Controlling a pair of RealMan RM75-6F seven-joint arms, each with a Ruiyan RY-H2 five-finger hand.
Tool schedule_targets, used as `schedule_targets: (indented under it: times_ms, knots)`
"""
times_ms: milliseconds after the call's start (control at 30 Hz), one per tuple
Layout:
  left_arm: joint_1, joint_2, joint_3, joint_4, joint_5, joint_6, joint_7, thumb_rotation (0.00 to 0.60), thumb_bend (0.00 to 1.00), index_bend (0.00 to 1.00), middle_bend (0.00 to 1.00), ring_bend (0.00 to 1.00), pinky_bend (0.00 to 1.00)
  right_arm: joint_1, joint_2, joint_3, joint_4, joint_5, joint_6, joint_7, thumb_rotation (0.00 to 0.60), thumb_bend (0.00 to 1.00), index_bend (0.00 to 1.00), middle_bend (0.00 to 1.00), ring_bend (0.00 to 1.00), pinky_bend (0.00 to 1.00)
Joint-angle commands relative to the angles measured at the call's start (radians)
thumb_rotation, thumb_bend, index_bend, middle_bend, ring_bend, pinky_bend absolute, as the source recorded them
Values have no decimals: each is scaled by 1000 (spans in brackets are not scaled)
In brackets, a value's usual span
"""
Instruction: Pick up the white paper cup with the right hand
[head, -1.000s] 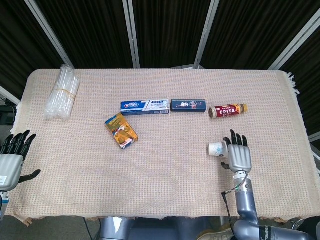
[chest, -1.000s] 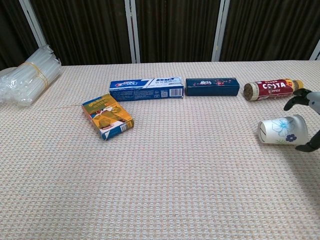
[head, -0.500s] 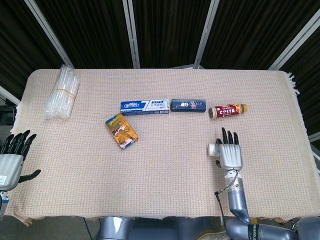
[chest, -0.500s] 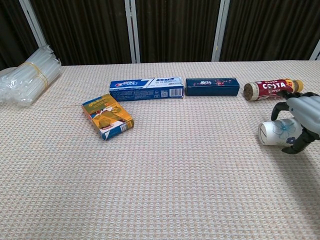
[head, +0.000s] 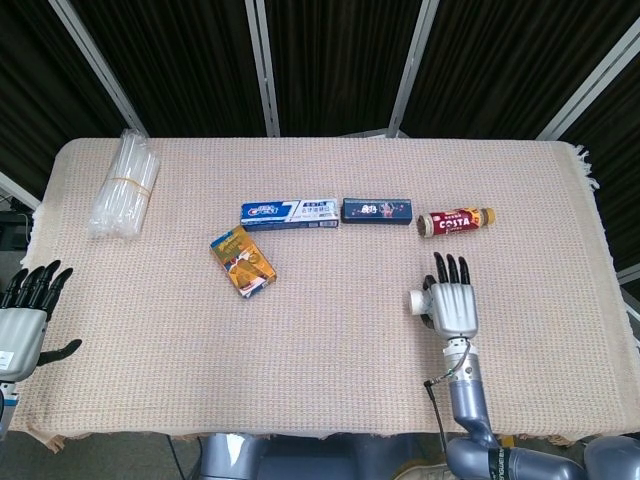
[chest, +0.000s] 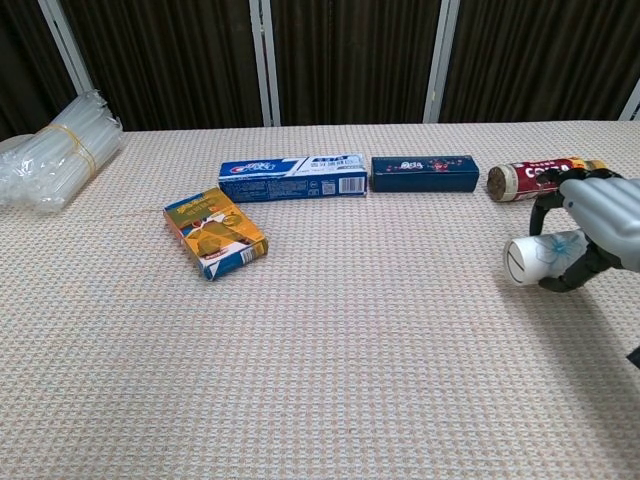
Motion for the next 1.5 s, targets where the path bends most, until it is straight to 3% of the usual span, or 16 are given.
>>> schedule_targets:
  times_ms: [33, 200, 300, 600, 833, 1133, 1333, 1433, 1500]
  knots:
    - [0, 0, 0, 0, 0, 1, 1, 600, 0, 0, 0, 0, 0, -34, 24, 104, -143, 39, -31, 219, 600, 208, 474, 103, 0, 0]
    - [1, -1, 0, 0, 0, 2, 3, 600, 0, 0, 0, 0, 0, -73, 67, 238, -290, 186, -141, 464, 600, 196, 474, 104, 0, 0]
    - [1, -1, 0, 0, 0, 2, 3, 600, 0, 0, 0, 0, 0, -97, 79, 285, -293, 217, -212, 622, 600, 183, 473, 104, 0, 0]
    - [1, -2, -1, 0, -2, 2, 6, 600, 0, 0, 0, 0, 0, -127, 2, 260, -118, 152, -243, 811, 600, 160, 473, 104, 0, 0]
    - [1, -3, -1, 0, -2, 2, 6, 600, 0, 0, 0, 0, 0, -131, -36, 245, -37, 137, -253, 833, 600, 161, 473, 103, 0, 0]
    - [1, -2, -1, -1, -2, 2, 4, 600, 0, 0, 0, 0, 0, -143, -23, 234, -27, 167, -274, 792, 600, 175, 449, 102, 0, 0]
    - [1, -1, 0, -1, -1, 2, 2, 600, 0, 0, 0, 0, 0, -158, 1, 224, -49, 175, -261, 749, 600, 180, 250, 10, 0, 0]
    - [1, -1, 0, 0, 0, 2, 0, 600, 0, 0, 0, 0, 0, -168, 20, 209, -71, 176, -259, 725, 600, 180, 98, 0, 0, 0]
    - [1, 0, 0, -1, 0, 2, 0, 600, 0, 0, 0, 0, 0, -176, 40, 198, -96, 167, -254, 708, 600, 179, 48, 0, 0, 0]
